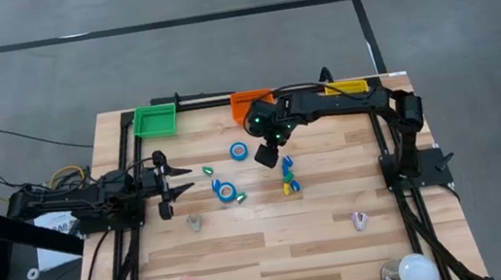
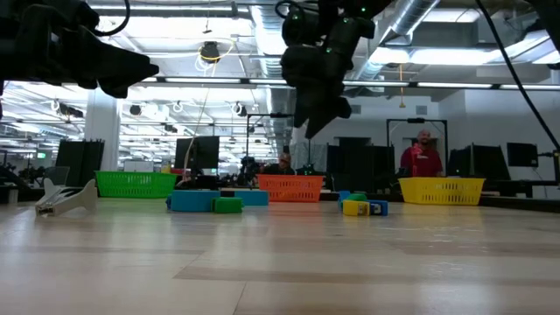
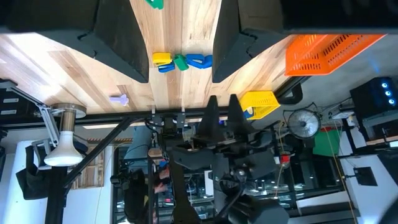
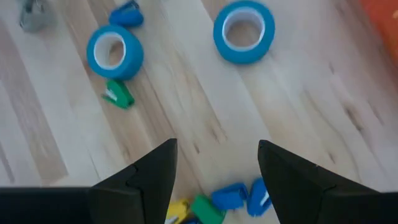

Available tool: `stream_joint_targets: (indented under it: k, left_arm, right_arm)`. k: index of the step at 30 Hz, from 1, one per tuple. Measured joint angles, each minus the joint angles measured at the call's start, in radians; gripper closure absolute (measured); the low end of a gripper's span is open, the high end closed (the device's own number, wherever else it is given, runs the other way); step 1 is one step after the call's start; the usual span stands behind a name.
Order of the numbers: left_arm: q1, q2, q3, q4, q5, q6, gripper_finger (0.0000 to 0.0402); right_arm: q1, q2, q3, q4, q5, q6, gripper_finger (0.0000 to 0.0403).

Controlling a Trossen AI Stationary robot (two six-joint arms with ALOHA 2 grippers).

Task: Pick and place Stapler, Stapler remover, tape
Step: Put the blue stapler into the orange bin

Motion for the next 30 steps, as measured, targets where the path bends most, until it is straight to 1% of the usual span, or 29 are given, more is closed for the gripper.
stream_joint_targets:
  k: [3,10,14,17,22,30]
  left_arm:
    - [0.000,0.000,0.000,0.000,0.000,0.000,0.0234]
    - [0.000,0.000,0.000,0.000,0.000,0.000,0.0234]
    - [0.000,0.000,0.000,0.000,0.000,0.000,0.0234]
    - [0.000,0.000,0.000,0.000,0.000,0.000,0.0234]
    - [0.000,0.000,0.000,0.000,0.000,0.000,0.0234]
    - [0.000,0.000,0.000,0.000,0.000,0.000,0.0234]
  right_arm:
    - [-0.007,0.000,0.000,-0.026,0.004,0.000,0.0187]
    - [-0.020,0.000,0.000,-0.069,0.125,0.008,0.0187]
    - [-0.023,0.000,0.000,-0.071,0.133,0.009,0.0187]
    - [-0.019,0.000,-0.002,-0.069,0.152,0.064,0.0184]
    - [-0.006,-0.003,-0.035,-0.062,0.166,0.129,0.0168]
    - [-0.002,-0.010,-0.092,-0.060,0.163,0.163,0.0130]
